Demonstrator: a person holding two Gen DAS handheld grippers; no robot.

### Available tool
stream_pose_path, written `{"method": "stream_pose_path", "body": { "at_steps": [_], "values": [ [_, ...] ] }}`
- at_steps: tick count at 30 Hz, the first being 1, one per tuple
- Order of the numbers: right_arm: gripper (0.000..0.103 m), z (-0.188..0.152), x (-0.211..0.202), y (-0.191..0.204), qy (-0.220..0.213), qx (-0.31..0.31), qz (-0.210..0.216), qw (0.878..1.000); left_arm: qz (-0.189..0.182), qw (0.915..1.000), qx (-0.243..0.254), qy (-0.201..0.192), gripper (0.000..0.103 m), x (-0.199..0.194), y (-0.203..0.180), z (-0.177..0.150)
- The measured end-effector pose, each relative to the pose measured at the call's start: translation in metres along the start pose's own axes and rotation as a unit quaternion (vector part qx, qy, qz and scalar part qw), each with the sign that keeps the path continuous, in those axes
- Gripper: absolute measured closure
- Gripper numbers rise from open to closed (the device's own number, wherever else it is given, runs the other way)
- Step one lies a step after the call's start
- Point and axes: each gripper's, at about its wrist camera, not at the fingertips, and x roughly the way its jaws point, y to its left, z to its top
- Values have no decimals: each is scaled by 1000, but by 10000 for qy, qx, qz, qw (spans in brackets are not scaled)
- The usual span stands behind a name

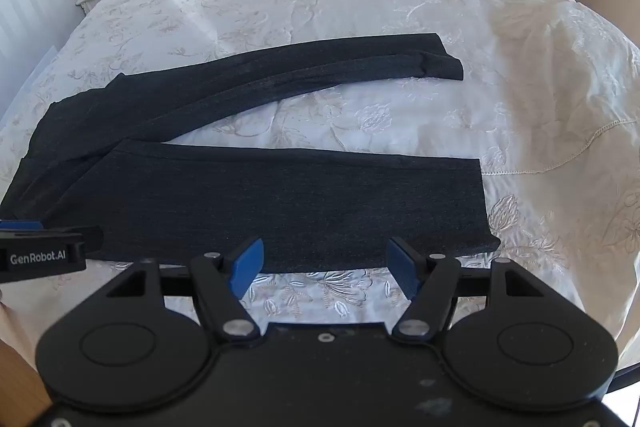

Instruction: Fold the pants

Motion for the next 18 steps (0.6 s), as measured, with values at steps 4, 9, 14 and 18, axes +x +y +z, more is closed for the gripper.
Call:
{"method": "stream_pose_path", "body": {
  "at_steps": [4,9,14,18],
  "values": [
    [33,-1,-2,2,-18,17,24,10000,-19,10000,28,10,32,1,-2,1],
    [33,-2,-5,5,-20,4,23,10000,-51,10000,40,-6,32,3,-4,-2],
    [33,-1,-11,10,4,0,17,10000,-137,9999,47,-51,32,3,5,-6],
    [33,0,-13,12,-19,13,8,10000,-165,9998,68,-79,32,3,6,-7]
  ]
}}
